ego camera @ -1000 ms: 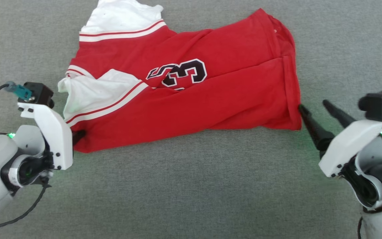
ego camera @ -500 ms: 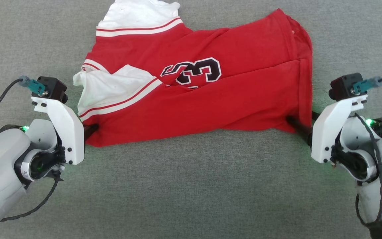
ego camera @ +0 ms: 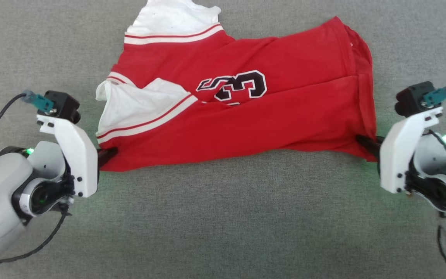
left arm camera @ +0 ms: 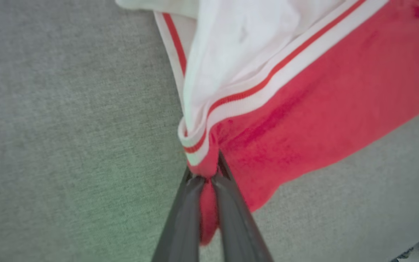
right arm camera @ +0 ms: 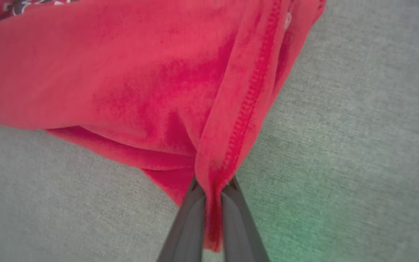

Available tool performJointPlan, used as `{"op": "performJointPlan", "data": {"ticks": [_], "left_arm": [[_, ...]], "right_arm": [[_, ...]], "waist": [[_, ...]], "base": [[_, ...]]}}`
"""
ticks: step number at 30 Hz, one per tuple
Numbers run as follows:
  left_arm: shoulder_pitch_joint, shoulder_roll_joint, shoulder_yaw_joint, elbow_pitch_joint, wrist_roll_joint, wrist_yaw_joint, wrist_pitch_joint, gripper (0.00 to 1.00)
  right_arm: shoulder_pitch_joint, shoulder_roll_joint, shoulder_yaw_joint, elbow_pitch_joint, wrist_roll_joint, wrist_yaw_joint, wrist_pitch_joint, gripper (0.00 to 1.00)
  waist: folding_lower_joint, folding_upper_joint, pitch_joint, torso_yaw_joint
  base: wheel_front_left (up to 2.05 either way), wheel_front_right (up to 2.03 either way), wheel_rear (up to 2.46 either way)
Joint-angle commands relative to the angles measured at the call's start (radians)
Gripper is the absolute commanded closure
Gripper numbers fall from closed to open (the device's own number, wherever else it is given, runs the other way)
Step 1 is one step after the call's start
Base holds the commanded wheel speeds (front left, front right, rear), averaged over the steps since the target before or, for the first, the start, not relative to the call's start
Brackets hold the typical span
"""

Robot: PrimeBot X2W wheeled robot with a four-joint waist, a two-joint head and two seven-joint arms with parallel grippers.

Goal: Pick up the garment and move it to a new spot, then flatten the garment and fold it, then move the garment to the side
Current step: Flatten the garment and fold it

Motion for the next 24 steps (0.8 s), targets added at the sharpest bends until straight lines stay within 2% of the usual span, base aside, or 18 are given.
{"op": "performJointPlan", "data": {"ticks": [1, 7, 15, 19, 24], "left_arm": [[0.016, 0.016, 0.003, -0.018, -0.013, 0.011, 0.005, 1.0], [0.039, 0.097, 0.011, -0.144, -0.019, 0.074, 0.013, 1.0], [0.1, 0.21, 0.013, -0.353, -0.031, 0.183, -0.009, 1.0], [0.146, 0.242, 0.007, -0.434, -0.052, 0.228, -0.027, 1.0], [0.191, 0.248, -0.004, -0.466, -0.077, 0.246, -0.049, 1.0]], "right_arm": [[0.014, -0.014, -0.01, -0.019, 0.01, 0.0, 0.01, 1.0], [0.073, -0.048, -0.048, -0.122, 0.035, 0.0, 0.063, 1.0], [0.197, -0.071, -0.123, -0.275, 0.068, -0.001, 0.165, 1.0], [0.273, -0.053, -0.178, -0.343, 0.069, -0.001, 0.222, 1.0], [0.335, -0.019, -0.226, -0.392, 0.051, -0.001, 0.244, 1.0]], "waist": [[0.0, 0.0, -0.005, 0.002], [0.0, 0.0, -0.024, 0.007], [0.0, 0.0, -0.047, 0.013], [0.0, 0.0, -0.049, 0.014], [0.0, 0.0, -0.045, 0.013]], "base": [[0.0, 0.0, 0.0], [0.0, 0.0, 0.0], [0.0, 0.0, 0.0], [0.0, 0.0, 0.0], [0.0, 0.0, 0.0]]}}
